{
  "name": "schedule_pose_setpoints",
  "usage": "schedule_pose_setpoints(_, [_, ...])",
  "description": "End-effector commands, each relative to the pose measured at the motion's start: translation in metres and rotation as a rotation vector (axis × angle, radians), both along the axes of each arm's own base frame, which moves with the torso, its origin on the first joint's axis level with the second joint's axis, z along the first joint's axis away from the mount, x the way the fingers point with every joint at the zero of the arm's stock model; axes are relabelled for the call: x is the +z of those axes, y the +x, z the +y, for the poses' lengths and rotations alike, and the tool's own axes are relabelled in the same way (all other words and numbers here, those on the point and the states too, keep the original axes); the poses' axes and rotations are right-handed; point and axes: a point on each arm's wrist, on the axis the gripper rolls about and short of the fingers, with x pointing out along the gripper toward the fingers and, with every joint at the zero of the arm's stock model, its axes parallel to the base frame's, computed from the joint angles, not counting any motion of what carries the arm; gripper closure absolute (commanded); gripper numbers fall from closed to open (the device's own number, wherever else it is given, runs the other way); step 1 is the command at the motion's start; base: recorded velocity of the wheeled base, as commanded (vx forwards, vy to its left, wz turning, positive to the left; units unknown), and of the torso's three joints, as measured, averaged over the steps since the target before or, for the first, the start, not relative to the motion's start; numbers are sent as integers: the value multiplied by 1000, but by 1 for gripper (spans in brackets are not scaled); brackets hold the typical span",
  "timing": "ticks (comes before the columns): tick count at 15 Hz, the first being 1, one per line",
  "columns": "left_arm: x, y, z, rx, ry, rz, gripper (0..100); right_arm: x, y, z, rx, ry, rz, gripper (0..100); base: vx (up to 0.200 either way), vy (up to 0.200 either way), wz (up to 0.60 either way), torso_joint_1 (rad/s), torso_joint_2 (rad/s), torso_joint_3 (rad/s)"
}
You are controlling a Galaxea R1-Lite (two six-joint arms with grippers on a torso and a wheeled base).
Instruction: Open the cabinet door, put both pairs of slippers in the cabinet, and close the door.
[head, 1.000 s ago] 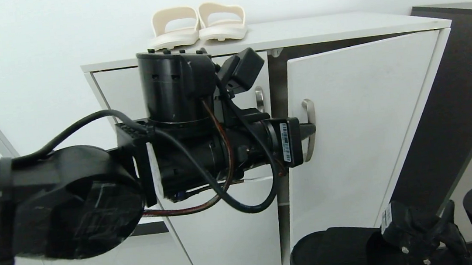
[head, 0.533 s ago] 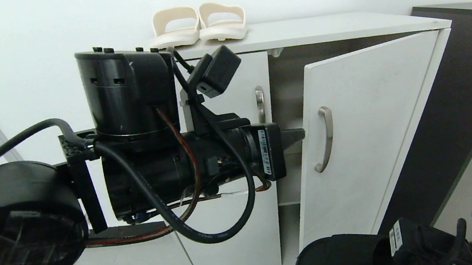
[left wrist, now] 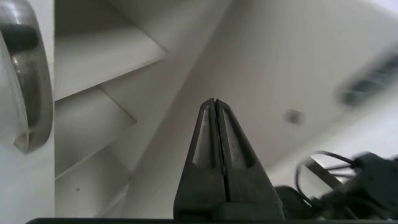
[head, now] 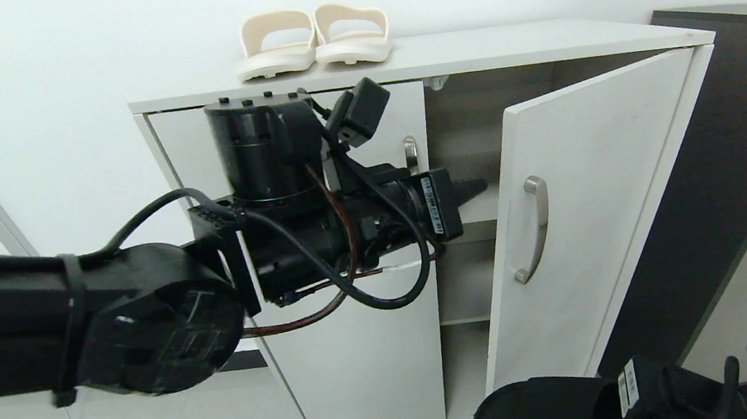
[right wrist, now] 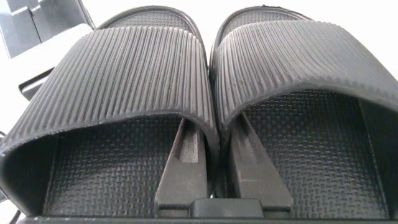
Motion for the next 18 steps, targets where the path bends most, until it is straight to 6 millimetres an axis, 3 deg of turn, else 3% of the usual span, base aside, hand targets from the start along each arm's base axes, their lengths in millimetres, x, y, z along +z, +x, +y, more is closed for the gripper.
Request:
schedule_pose_setpoints(1, [-17,14,-11,17,24,35,100,-1,0,0,0,-5,3,100,0,0,0,0,0,0])
schedule_pose_setpoints(6, [-15,20,-15,65,-14,70,100,-6,-5,-1,31,-28,3,100,-160,0,0,3,4,0])
schedule_pose_setpoints(11, [-13,-23,-52,-54,-11,58,100,-12,-11,-4,76,-58,-16,100,-200,0,0,5,1,2])
schedule_pose_setpoints(13, [-10,-23,-53,-52,-21,50,100,-13,-11,-4,78,-59,-15,100,-200,0,0,2,2,2])
schedule_pose_setpoints(16, [-10,-11,-42,-9,-46,28,100,-13,-11,-4,79,-62,-11,100,-67,0,0,-1,2,2])
schedule_pose_setpoints(18, [4,-2,-12,68,-96,-21,100,-10,2,1,13,-53,-18,100,0,0,0,0,0,0])
